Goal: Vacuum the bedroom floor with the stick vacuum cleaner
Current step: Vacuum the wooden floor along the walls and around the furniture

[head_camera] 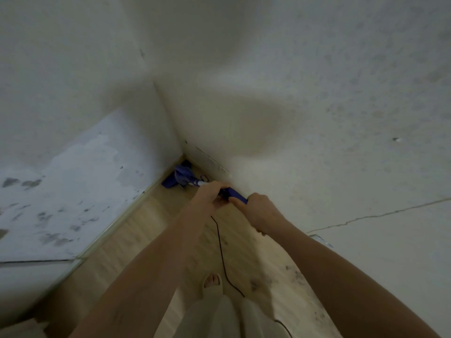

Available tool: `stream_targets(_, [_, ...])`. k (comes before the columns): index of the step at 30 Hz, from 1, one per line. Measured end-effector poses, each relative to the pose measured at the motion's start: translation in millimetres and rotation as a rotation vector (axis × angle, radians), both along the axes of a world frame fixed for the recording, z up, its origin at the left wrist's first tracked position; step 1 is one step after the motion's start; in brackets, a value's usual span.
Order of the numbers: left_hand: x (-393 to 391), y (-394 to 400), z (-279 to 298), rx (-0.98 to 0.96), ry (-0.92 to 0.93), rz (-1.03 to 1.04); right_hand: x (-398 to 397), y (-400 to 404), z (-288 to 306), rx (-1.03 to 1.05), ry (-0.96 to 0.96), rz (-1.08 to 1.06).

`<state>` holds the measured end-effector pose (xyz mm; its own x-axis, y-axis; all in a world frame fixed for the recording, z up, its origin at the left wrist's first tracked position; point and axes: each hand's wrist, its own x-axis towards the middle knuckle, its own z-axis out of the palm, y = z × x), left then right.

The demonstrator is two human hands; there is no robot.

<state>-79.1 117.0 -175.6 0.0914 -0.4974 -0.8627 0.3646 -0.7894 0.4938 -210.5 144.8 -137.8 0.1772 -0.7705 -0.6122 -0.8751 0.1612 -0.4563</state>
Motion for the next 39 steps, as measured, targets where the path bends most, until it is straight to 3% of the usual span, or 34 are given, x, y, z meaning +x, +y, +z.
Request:
stream_targets(9, [12, -29, 5, -0.011, 0.146, 0.023, 0, -42, 20, 0.003, 0.082, 0.121])
stream_targets(19, [16, -49, -2, -0.049, 0.209, 0.009, 6, -55, 21, 0.102, 0.105, 0.034])
stream_targets(30, [19, 8, -13, 0.028, 0.130, -0.118, 14, 24, 0, 0.170, 0.063, -0.101])
stream_targets(39, [55, 119, -11, -0.030, -0.022, -0.268, 61, 148, -24, 0.123, -0.116, -0.269])
